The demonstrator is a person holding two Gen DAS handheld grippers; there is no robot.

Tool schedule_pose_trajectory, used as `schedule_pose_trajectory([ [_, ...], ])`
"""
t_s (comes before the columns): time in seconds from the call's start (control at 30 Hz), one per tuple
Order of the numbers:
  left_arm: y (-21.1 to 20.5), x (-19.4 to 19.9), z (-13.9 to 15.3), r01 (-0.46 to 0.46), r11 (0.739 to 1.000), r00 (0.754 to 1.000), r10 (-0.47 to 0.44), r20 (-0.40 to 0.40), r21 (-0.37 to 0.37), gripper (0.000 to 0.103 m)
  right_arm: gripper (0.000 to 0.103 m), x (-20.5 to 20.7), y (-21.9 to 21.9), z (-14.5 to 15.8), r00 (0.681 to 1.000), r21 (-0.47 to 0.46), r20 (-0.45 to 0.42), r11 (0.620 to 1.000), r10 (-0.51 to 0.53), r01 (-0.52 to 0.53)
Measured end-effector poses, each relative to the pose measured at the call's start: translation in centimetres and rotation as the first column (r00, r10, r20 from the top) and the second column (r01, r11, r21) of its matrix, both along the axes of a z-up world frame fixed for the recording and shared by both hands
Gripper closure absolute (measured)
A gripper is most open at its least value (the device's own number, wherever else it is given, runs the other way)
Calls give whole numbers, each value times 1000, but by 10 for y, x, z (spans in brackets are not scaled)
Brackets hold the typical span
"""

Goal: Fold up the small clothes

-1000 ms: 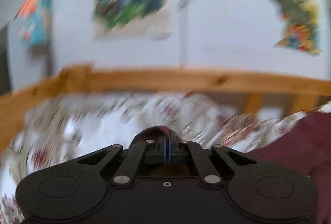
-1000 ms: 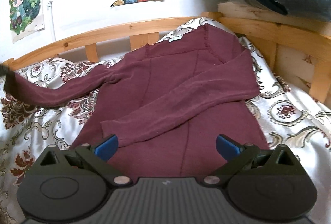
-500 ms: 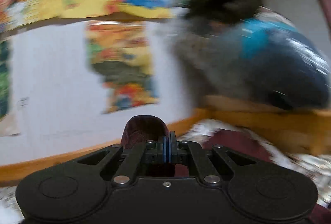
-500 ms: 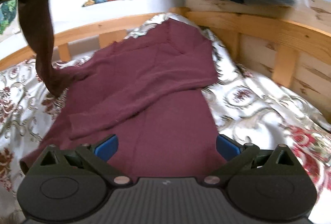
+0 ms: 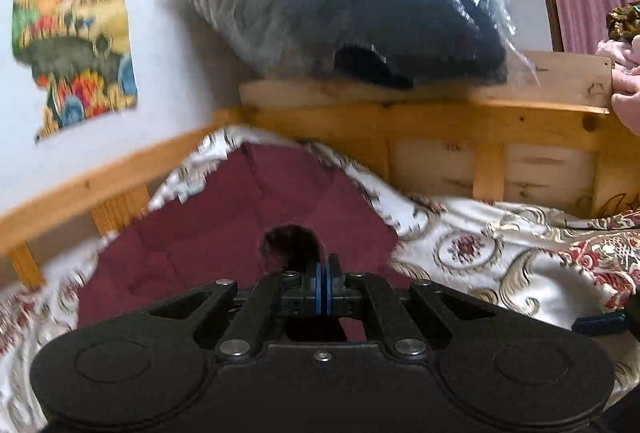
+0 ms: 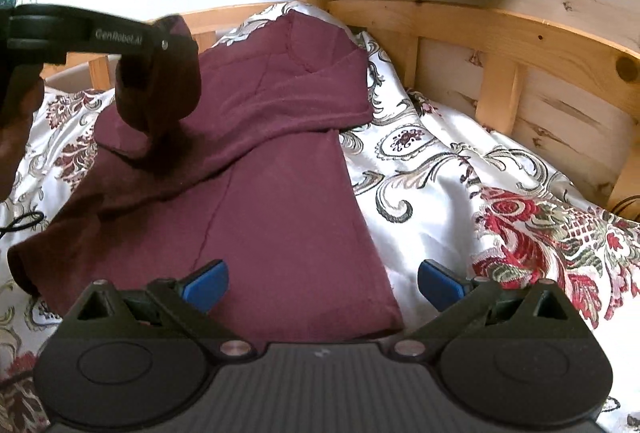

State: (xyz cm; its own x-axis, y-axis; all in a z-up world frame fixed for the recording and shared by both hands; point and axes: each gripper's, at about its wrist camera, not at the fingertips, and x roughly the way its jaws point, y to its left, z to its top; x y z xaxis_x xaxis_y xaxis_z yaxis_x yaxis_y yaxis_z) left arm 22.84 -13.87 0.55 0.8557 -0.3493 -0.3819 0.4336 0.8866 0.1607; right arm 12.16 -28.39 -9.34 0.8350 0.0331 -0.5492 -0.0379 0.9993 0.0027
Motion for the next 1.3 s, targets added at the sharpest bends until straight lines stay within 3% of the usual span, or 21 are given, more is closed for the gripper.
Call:
schedule_pose_trajectory([
  [0.13, 12, 1, -7, 28, 996, 994, -37, -105, -85, 96, 0, -1, 1, 0, 1000, -13, 2, 1000, -1, 1],
  [0.3, 27, 2, -13, 71, 978, 974, -110, -196, -197, 64, 0, -4, 4, 0, 1000, -58, 8, 998, -8, 8],
  [0.37, 33, -3, -11, 89, 975, 972, -129, -195, -202, 42, 0, -5, 4, 0, 1000, -68, 8, 998, -11, 11],
  [0.47, 45, -11, -6, 133, 977, 970, -162, -181, -167, 32, 0, -6, 4, 0, 1000, -81, 18, 997, -12, 14],
  [0.57, 62, -18, -6, 110, 991, 975, -123, -186, -80, 24, 0, -4, 6, 2, 999, -94, 39, 995, -11, 14],
  [0.67, 84, -18, -15, 41, 999, 978, -37, -203, 17, 23, 0, 1, 12, 4, 998, -110, 61, 994, 12, -5],
  [0.77, 111, -6, -29, -112, 990, 962, 129, -239, 81, 23, 0, 14, 19, 6, 995, -116, 68, 991, 70, -62],
  [1.0, 165, 27, -49, -338, 941, 908, 319, -272, -25, 23, 1, 52, 39, 14, 978, -101, 89, 978, 189, -180],
  [1.1, 178, 48, -53, -407, 910, 882, 368, -294, -82, 22, 11, 71, 49, 19, 966, -115, 104, 968, 237, -225],
  [1.17, 182, 60, -57, -431, 895, 871, 381, -309, -111, 22, 24, 88, 56, 24, 959, -116, 104, 961, 264, -252],
  [1.3, 188, 77, -69, -418, 899, 875, 361, -324, -127, 22, 41, 125, 75, 29, 941, -146, 95, 940, 324, -308],
])
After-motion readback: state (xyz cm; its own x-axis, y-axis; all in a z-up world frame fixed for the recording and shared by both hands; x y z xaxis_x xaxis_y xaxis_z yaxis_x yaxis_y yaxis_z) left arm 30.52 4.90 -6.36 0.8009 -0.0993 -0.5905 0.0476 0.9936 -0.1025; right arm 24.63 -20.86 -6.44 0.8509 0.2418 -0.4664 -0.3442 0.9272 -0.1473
